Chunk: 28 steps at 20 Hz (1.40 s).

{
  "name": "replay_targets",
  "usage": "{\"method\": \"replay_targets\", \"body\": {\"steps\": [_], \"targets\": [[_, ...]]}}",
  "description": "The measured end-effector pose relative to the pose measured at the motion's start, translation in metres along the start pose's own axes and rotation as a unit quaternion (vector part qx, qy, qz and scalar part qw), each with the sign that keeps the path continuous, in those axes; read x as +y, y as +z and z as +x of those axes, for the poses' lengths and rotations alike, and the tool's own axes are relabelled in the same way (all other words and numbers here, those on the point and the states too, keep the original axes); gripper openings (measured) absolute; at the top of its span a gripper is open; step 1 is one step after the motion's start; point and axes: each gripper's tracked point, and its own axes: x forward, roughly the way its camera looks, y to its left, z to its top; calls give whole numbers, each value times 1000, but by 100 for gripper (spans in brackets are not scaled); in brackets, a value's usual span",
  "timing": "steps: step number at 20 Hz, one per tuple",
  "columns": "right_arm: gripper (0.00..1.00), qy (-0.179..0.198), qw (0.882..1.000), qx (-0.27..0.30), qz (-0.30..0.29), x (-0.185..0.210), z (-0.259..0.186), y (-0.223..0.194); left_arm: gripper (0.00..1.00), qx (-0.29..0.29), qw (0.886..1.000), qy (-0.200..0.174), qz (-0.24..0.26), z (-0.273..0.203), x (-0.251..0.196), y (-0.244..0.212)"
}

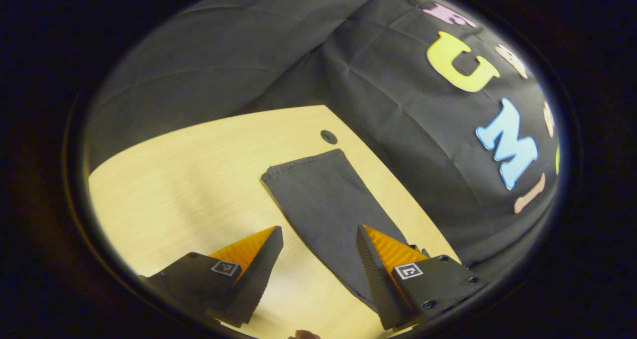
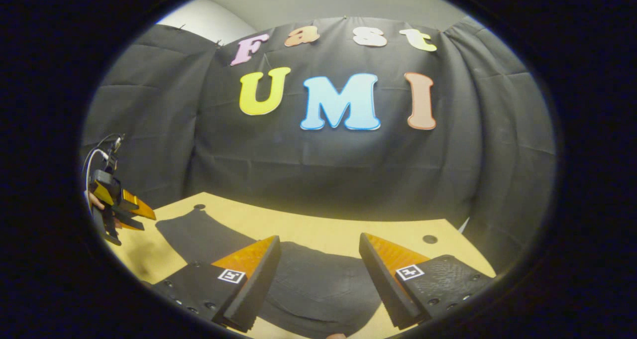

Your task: Grasp the waist and the cuffs of the jeans and fold them to make the two legs overlap; first hold the waist and fold one-third of the jeans toward the cuffs, then hold the cuffs and fold the remaining one-third in the same direction to finish folding.

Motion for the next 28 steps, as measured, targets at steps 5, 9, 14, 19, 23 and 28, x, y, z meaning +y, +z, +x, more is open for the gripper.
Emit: {"method": "replay_targets", "body": {"steps": [5,9,14,19,23,28], "targets": [[96,-55,998,-3,-17,-34,-24,12,98,21,991,-10,-129,49,32,17],[95,-88,996,17,-20,-47,-29,6,97,30,981,11,-192,70,60,20],[95,-113,993,30,-19,-48,-33,2,95,48,980,10,-195,100,43,33],[95,-116,992,43,-35,-41,-34,0,96,64,975,-50,-207,125,5,32],[95,-125,990,53,-36,-46,-32,2,91,59,961,-82,-259,147,-2,30],[95,-138,989,53,-25,-55,-29,5,31,68,961,-89,-252,159,5,20]]}}
